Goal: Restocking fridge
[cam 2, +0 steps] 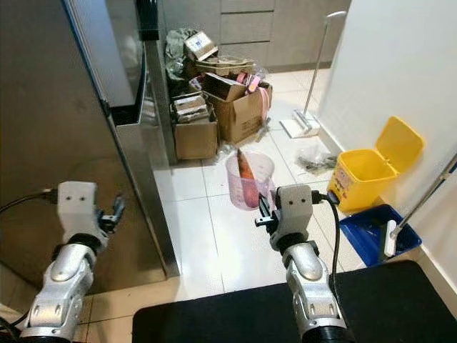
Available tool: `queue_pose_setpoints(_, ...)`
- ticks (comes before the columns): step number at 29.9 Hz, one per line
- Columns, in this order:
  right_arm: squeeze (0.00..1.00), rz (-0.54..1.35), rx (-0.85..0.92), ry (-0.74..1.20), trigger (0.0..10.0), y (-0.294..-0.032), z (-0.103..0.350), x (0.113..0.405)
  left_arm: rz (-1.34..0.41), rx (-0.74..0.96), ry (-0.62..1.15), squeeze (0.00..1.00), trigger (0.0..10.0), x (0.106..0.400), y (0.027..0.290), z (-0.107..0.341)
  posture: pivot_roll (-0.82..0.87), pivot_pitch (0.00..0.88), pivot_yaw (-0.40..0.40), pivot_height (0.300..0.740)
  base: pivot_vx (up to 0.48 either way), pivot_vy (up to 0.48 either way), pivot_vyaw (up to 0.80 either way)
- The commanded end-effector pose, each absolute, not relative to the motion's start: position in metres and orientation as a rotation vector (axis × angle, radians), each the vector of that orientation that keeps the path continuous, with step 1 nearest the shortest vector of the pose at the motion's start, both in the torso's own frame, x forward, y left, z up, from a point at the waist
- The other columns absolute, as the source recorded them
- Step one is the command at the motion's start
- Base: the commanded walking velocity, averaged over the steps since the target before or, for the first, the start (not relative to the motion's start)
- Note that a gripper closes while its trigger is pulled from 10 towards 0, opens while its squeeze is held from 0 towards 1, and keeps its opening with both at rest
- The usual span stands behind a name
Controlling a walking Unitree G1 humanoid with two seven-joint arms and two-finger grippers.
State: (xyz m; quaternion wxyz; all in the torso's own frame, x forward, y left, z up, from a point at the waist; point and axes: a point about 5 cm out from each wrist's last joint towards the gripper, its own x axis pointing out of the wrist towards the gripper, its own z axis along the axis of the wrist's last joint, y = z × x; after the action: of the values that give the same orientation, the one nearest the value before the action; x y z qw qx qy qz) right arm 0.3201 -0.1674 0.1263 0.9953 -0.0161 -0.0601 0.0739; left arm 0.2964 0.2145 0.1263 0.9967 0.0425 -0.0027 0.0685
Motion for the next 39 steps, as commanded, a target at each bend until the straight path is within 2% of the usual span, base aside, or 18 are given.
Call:
queue_pose_setpoints(1,0.0,0.122,-0.033,-0.139,10.0,-0.174,0.128,0.318,0.161,0.092,0.022,0.0,10.0,0.293,0.222,0.12,-0.06,0.147,0.006,0.74,0.0,0.0,0.0)
queue_pose_setpoints(16,0.0,0.156,-0.039,-0.178,10.0,-0.168,0.134,0.32,0.037,0.101,-0.077,0.0,10.0,0.297,0.197,0.133,-0.06,0.136,0.001,0.74,0.0,0.0,0.0)
queue_pose_setpoints(24,0.0,0.158,-0.045,-0.169,10.0,-0.169,0.132,0.32,0.037,0.107,-0.077,0.0,10.0,0.299,0.195,0.132,-0.06,0.128,0.0,0.74,0.394,0.0,0.0)
queue_pose_setpoints(31,0.0,0.161,-0.089,-0.104,10.0,-0.174,0.109,0.309,0.048,0.12,-0.066,0.0,10.0,0.292,0.204,0.128,-0.06,0.125,0.0,0.74,0.408,0.0,0.0)
queue_pose_setpoints(39,0.0,0.155,-0.09,-0.109,10.0,-0.176,0.112,0.312,0.065,0.117,-0.068,0.0,10.0,0.291,0.208,0.129,-0.06,0.127,0.004,0.74,0.278,0.0,0.0)
